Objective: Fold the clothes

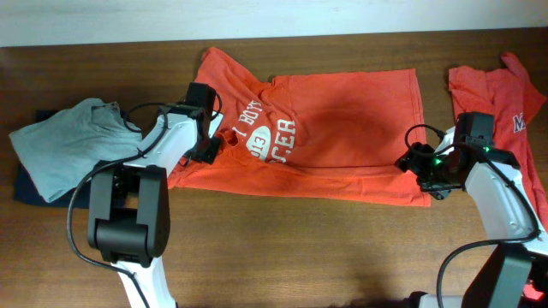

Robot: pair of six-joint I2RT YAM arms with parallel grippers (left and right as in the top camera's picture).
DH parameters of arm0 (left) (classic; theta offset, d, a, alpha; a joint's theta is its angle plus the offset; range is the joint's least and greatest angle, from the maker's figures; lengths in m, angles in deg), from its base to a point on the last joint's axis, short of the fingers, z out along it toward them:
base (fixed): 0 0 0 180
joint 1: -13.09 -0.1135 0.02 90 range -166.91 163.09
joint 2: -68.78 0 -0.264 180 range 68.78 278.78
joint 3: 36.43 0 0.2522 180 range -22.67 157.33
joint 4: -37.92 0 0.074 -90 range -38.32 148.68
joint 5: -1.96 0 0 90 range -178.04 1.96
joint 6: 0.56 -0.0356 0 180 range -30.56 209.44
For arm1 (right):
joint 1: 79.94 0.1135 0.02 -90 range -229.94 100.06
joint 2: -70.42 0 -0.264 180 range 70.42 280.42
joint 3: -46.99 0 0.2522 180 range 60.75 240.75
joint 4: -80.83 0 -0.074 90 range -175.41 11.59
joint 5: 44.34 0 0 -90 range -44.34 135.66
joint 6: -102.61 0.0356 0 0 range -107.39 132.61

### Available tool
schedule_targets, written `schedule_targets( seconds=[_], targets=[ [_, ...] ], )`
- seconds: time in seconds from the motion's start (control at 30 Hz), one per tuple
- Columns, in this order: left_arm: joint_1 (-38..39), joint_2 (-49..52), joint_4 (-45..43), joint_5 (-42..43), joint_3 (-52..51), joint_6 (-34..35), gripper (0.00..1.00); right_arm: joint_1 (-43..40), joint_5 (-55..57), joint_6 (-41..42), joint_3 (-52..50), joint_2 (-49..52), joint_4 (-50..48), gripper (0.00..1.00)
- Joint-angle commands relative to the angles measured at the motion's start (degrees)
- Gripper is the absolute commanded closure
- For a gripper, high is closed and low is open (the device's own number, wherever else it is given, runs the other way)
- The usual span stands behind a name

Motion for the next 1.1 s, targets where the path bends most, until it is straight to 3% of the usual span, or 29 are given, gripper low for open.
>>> schedule_targets(
  seconds=[0.0, 0.33, 1.07],
  targets=[
    [0.0, -0.2, 1.5, -1.2, 4.1, -0.1, 0.99, 0.3, 0.7, -0.6, 0.7, 0.4, 0.0, 0.25],
    [0.0, -0.4, 3.6, -3.7, 14.4, -0.2, 1.00, 0.3, 0.7, -0.6, 0.7, 0.4, 0.0, 0.25],
    [-0.1, -0.4, -5.7, -5.7, 15.2, 0.3, 1.00, 0.3, 0.7, -0.6, 0.7, 0.4, 0.0, 0.25]
  ],
)
